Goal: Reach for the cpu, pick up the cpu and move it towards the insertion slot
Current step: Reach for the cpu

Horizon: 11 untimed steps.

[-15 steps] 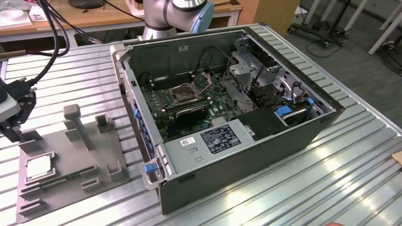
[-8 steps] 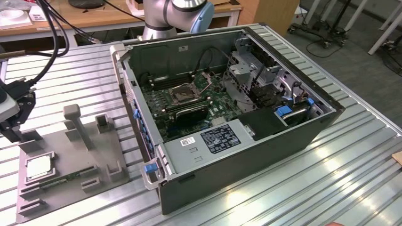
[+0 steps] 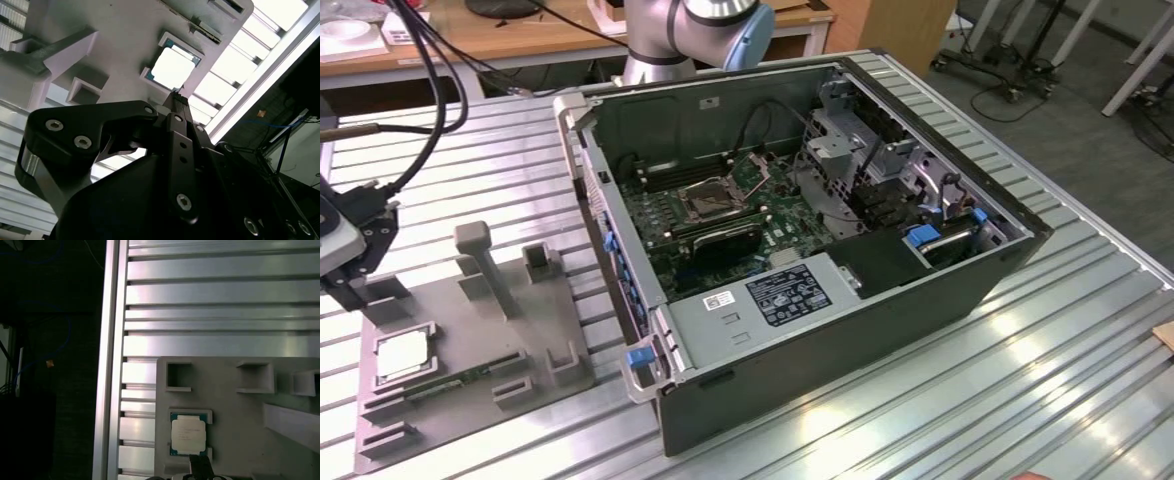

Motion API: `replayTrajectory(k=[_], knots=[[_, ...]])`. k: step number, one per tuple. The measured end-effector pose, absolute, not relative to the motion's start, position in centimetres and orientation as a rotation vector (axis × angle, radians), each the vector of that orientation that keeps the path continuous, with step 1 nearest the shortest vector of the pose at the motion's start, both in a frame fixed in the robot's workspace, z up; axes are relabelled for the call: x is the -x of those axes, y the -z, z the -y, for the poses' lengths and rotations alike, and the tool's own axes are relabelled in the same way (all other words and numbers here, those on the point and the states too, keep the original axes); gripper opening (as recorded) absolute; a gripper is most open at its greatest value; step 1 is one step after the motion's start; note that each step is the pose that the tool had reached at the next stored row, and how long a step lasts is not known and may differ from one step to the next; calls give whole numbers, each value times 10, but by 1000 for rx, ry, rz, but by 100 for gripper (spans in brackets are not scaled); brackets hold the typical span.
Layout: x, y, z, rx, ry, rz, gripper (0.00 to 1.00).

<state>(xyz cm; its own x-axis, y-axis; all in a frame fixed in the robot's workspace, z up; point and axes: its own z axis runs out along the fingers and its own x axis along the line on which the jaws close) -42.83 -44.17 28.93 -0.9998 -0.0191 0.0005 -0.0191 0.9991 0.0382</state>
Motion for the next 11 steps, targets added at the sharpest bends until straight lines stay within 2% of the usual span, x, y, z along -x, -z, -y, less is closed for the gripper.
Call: replayTrajectory(k=[11], knots=[[429, -285, 442, -30, 60, 3140, 11]])
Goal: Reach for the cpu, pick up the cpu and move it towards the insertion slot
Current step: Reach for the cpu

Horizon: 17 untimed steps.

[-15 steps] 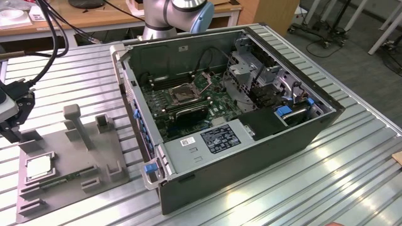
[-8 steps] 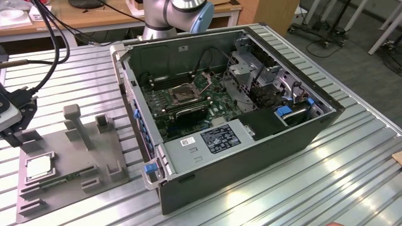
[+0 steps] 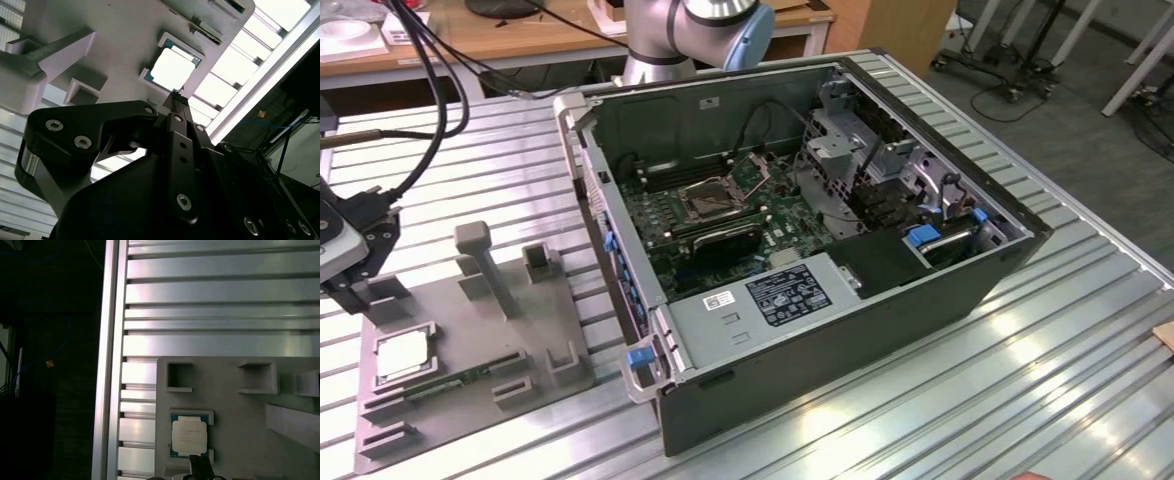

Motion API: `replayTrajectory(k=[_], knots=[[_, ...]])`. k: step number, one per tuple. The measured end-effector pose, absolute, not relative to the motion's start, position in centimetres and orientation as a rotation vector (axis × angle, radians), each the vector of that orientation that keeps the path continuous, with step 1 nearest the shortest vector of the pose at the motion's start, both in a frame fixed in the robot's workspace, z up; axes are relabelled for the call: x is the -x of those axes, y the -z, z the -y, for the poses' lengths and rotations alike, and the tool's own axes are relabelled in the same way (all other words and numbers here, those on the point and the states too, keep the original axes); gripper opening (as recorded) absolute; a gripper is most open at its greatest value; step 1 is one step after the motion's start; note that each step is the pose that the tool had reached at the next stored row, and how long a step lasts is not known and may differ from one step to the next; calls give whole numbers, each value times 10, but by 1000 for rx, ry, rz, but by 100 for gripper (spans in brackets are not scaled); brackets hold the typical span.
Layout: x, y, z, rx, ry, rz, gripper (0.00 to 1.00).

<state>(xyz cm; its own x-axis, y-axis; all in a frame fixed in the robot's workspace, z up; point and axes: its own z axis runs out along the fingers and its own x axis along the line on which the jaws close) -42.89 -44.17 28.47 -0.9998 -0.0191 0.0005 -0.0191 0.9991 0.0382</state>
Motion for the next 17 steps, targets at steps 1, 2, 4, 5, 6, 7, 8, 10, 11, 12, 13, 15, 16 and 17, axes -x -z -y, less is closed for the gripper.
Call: replayTrajectory(k=[1, 2, 4, 5, 6, 7, 8, 10, 11, 12, 13, 15, 16, 17], knots=[[429, -284, 442, -30, 60, 3140, 11], [429, -284, 442, -30, 60, 3140, 11], [429, -284, 442, -30, 60, 3140, 11], [429, -284, 442, -30, 60, 3140, 11], [429, -284, 442, -30, 60, 3140, 11], [429, -283, 442, -30, 60, 3140, 11], [430, -283, 442, -30, 60, 3140, 11], [431, -283, 442, -30, 60, 3140, 11], [431, -283, 442, -30, 60, 3140, 11], [432, -283, 442, -30, 60, 3140, 11], [432, -283, 442, -30, 60, 3140, 11], [433, -283, 442, -30, 60, 3140, 11], [433, -283, 442, -30, 60, 3140, 11], [433, -283, 442, -30, 60, 3140, 11]])
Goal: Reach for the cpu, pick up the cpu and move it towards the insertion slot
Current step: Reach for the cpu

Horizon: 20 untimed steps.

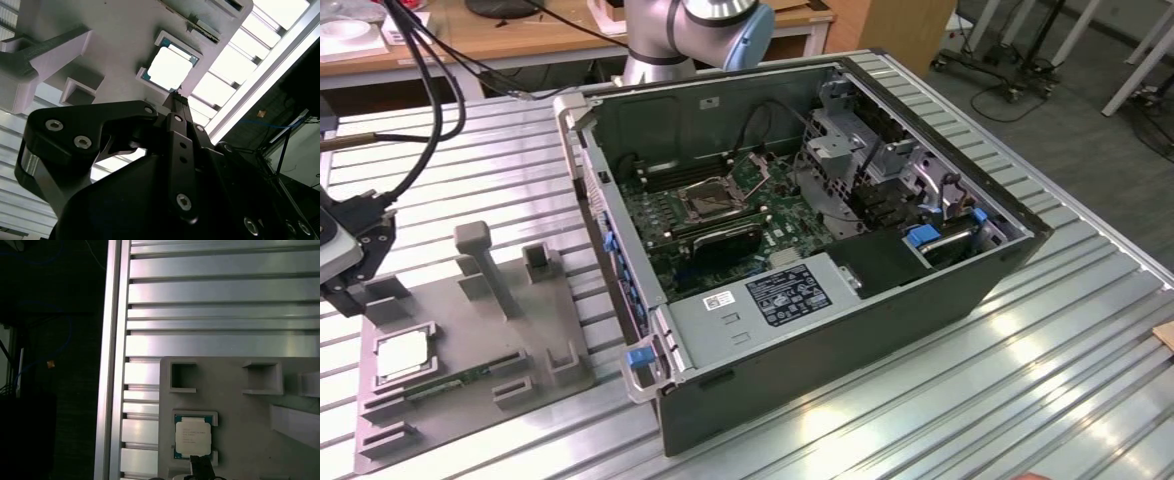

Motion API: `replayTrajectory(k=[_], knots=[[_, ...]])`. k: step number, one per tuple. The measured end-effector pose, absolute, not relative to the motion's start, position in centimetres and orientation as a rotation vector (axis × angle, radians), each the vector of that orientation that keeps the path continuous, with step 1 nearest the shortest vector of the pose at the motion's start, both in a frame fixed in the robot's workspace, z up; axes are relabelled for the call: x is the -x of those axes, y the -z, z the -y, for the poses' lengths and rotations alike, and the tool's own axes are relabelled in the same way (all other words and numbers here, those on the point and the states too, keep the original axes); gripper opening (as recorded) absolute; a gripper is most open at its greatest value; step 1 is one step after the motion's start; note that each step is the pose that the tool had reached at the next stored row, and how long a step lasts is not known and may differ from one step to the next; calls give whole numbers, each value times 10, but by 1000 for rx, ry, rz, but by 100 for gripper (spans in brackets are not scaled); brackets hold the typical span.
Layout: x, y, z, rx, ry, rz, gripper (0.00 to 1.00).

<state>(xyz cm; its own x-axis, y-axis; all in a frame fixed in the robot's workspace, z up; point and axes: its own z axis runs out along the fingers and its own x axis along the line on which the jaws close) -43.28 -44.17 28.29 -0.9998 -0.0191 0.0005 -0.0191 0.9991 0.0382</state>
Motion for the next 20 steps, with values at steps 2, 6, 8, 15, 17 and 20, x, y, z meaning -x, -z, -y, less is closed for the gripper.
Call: replayTrajectory(k=[2, 6, 8, 15, 17, 20], knots=[[433, -283, 442, -30, 60, 3140, 11], [433, -282, 442, -30, 60, 3140, 11], [433, -281, 442, -30, 60, 3140, 11], [433, -275, 442, -30, 60, 3140, 11], [433, -272, 442, -30, 60, 3140, 11], [433, -268, 442, -30, 60, 3140, 11]])
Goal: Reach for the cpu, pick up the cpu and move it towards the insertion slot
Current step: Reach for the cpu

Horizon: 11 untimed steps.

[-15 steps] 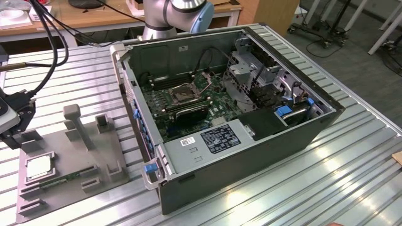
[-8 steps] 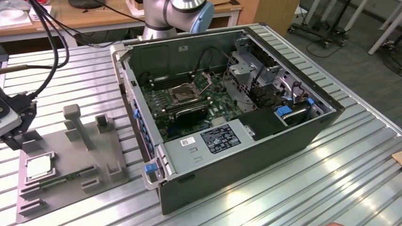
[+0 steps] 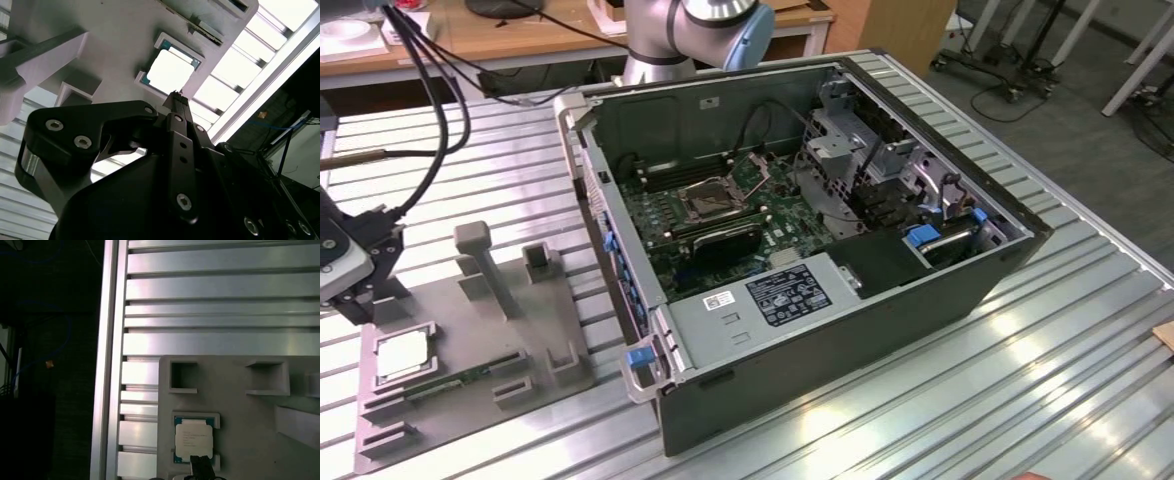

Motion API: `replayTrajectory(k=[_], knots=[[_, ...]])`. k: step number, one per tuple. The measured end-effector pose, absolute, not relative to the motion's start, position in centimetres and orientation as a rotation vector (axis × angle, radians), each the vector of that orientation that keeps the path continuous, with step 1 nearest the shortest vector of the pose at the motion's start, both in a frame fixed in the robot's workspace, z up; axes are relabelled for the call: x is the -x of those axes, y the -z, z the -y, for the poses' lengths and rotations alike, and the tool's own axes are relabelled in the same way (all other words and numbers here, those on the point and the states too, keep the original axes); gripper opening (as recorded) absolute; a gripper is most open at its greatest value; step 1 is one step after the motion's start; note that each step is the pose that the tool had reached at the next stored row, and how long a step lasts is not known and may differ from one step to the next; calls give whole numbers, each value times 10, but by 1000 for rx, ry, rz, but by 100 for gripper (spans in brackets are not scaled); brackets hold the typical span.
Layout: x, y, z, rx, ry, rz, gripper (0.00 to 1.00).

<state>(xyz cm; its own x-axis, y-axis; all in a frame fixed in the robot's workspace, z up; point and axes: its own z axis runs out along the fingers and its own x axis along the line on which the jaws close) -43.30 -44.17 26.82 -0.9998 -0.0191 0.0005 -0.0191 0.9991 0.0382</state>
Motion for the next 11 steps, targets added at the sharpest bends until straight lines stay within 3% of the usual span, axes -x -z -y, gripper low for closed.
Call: replayTrajectory(k=[11], knots=[[434, -257, 442, -30, 60, 3140, 11]])
